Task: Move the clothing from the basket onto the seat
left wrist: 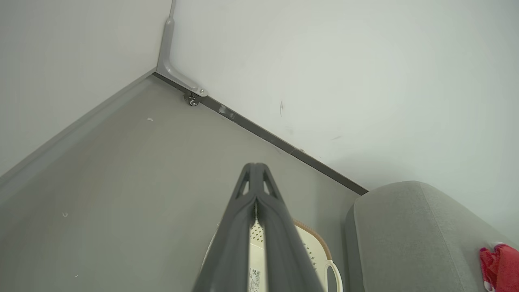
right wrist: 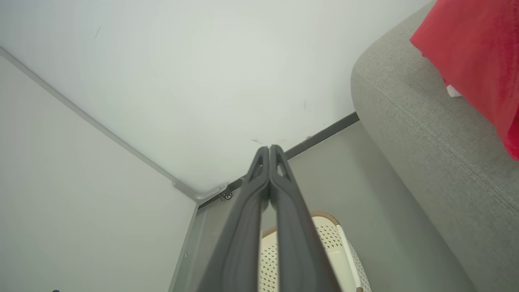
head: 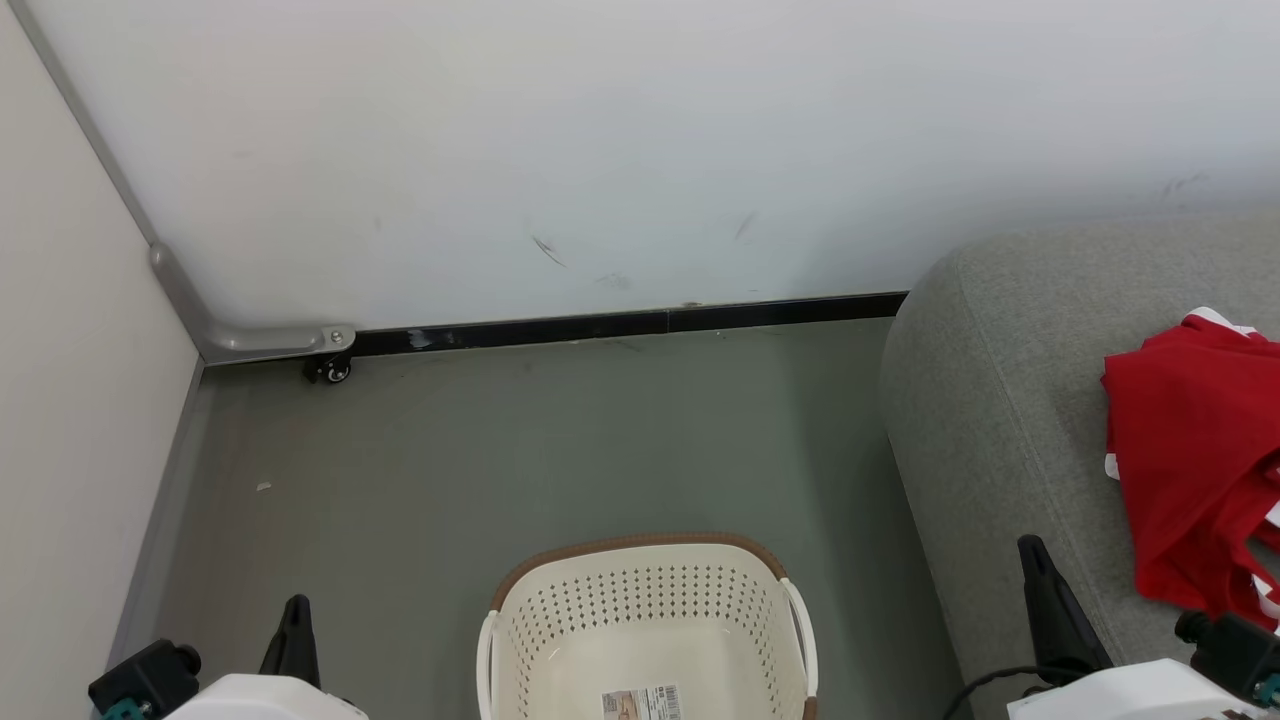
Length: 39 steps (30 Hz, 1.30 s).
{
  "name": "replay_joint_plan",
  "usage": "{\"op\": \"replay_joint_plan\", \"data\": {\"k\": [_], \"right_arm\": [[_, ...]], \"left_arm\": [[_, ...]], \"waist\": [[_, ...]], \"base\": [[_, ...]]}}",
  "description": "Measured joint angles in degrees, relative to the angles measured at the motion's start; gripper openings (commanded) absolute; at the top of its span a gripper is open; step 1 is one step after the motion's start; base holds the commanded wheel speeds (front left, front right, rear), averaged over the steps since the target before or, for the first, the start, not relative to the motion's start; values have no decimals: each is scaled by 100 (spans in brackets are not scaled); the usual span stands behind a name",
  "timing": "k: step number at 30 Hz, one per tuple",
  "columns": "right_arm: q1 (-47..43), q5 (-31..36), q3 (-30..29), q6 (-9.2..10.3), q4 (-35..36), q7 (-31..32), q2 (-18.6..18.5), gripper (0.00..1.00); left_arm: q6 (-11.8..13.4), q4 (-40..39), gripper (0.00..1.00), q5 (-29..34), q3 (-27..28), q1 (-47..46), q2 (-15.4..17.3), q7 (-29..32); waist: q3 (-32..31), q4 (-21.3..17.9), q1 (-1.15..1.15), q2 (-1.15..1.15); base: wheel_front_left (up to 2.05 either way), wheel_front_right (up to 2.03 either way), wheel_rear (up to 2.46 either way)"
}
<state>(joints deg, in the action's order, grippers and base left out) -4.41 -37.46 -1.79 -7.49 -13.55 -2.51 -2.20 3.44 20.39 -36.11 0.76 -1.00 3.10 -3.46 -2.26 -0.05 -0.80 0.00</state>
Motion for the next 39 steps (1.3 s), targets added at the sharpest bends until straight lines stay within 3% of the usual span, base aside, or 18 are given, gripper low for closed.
{"op": "replay_joint_plan", "data": {"k": [11,27,39], "right_arm": [[104,-1016,-114,1,-3,127,1,0],[248,-2361,-230,1,-94,360,0,0],[448,-3352,-338,1,-120,495,-1,0]], "left_arm": [[-170,-49,0,-1033,103,-28,-11,250],[-445,-125,0,-2392,204,-93,-29,497],[-638,-199,0,-3406,297,-160,-44,683]], "waist": [[-12,2,-19,0],[84,4,55,0],[158,4,73,0]], "base": [[0,0,0],[0,0,0],[0,0,0]]}}
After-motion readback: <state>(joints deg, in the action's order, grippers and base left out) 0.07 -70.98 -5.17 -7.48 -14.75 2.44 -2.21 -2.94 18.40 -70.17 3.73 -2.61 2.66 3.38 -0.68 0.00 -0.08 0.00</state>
